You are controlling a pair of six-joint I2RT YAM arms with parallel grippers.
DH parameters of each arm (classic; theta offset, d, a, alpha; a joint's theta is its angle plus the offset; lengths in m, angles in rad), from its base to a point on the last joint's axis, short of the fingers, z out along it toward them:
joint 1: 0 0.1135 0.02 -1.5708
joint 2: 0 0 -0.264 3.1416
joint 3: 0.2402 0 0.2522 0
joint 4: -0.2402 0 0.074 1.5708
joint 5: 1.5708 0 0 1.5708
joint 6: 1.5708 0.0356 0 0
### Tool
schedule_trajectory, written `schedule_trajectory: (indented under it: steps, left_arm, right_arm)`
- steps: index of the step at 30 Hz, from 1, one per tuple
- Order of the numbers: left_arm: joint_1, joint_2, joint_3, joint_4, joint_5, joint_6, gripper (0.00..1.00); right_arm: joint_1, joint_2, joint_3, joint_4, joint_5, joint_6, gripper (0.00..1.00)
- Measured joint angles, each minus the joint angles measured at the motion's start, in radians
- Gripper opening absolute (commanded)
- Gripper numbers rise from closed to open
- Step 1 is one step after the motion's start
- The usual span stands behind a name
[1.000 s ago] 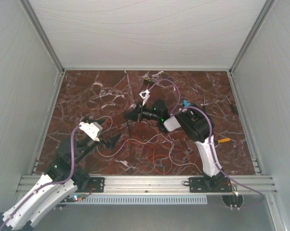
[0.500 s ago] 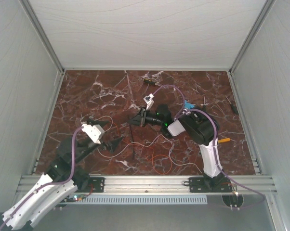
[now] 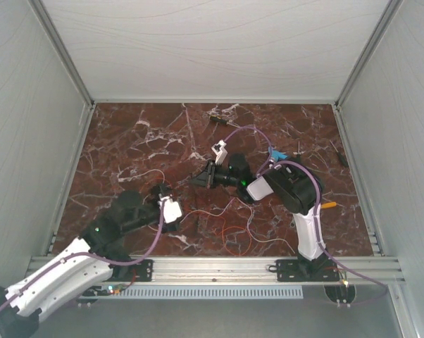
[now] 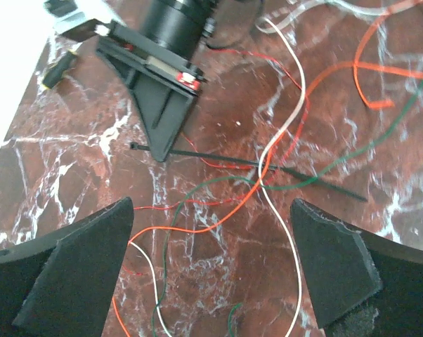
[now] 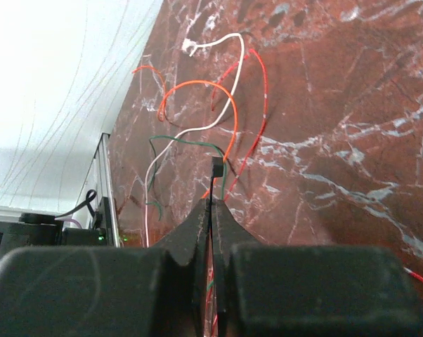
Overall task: Zip-tie the wires
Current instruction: Tie the cable at the center of the board.
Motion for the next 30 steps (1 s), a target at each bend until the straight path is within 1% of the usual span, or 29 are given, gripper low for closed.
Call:
schedule_trajectory:
  steps: [4,8,14,17,22,23,27,30]
  left_arm:
    - [-0.051,0.039,0.004,-0.074,-0.004,0.131,0.94]
    - [-0.069,0.043,0.003,-0.134,0.024,0.267,0.94]
    - [-0.096,0.042,-0.049,-0.112,0.113,0.402,0.86]
    - [-0.129,0.097,-0.072,-0.110,0.129,0.448,0.82]
    - [-0.194,0.196,-0.090,-0.071,0.134,0.445,0.71]
    - [-0.206,0.204,-0.098,-0.052,0.134,0.436,0.71]
    - [-0.260,0.245,-0.133,0.029,0.119,0.385,0.67]
    - [-0.281,0.295,-0.146,0.104,0.068,0.322,0.58]
  right_arm:
    - [-0.003,0.013,0.000,-0.029,0.000,0.006,0.00]
    - [-0.005,0.018,0.000,-0.044,-0.002,0.018,0.00]
    - [-0.013,0.018,0.000,-0.043,-0.015,0.036,0.00]
    - [-0.020,0.024,0.000,-0.036,-0.025,0.055,0.00]
    - [-0.028,0.039,-0.003,-0.023,-0.035,0.080,0.00]
    - [-0.030,0.039,-0.004,-0.021,-0.038,0.086,0.00]
    - [-0.036,0.039,-0.009,-0.016,-0.043,0.095,0.00]
    - [-0.040,0.039,-0.011,-0.016,-0.047,0.097,0.00]
